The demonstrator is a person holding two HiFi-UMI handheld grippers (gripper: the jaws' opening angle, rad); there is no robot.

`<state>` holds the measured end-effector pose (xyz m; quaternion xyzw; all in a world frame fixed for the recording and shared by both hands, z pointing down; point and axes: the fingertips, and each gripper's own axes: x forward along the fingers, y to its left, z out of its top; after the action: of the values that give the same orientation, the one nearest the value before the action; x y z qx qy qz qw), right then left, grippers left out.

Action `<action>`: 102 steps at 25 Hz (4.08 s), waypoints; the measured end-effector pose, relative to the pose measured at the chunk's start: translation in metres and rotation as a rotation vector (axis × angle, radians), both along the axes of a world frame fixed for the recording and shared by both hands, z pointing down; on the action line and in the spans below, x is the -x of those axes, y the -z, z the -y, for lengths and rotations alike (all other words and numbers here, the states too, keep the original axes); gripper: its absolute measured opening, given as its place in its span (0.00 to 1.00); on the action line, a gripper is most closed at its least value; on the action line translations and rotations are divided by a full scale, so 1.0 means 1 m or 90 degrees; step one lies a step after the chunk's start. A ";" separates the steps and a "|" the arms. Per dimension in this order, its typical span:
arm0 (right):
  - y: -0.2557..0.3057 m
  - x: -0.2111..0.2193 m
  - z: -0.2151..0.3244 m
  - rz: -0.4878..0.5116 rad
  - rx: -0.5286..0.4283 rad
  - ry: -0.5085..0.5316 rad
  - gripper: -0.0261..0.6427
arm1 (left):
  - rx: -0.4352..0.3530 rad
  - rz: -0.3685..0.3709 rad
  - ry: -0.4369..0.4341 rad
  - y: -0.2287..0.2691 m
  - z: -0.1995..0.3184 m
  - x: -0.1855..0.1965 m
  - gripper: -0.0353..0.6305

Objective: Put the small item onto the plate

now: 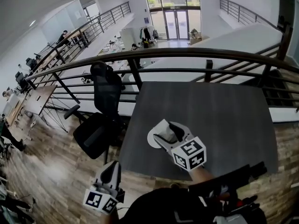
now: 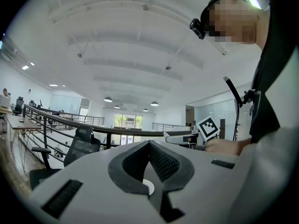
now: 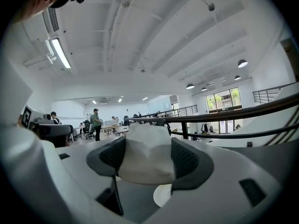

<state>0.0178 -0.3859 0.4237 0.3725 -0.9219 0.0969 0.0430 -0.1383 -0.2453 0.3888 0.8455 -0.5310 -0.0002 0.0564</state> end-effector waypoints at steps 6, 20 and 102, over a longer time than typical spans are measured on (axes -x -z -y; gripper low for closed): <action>-0.029 -0.006 0.014 -0.013 0.033 0.012 0.50 | 0.011 0.006 0.035 0.004 -0.001 -0.006 0.06; -0.119 -0.008 0.053 -0.060 0.108 0.018 0.50 | 0.044 0.034 0.071 -0.004 0.002 -0.015 0.06; -0.287 0.058 0.105 -0.306 0.185 0.071 0.61 | 0.087 0.018 0.204 -0.016 -0.017 0.043 0.06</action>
<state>-0.0406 -0.4913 0.7105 0.3234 -0.8808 0.1347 0.3186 -0.1812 -0.2286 0.4044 0.7442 -0.6584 0.0388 0.1057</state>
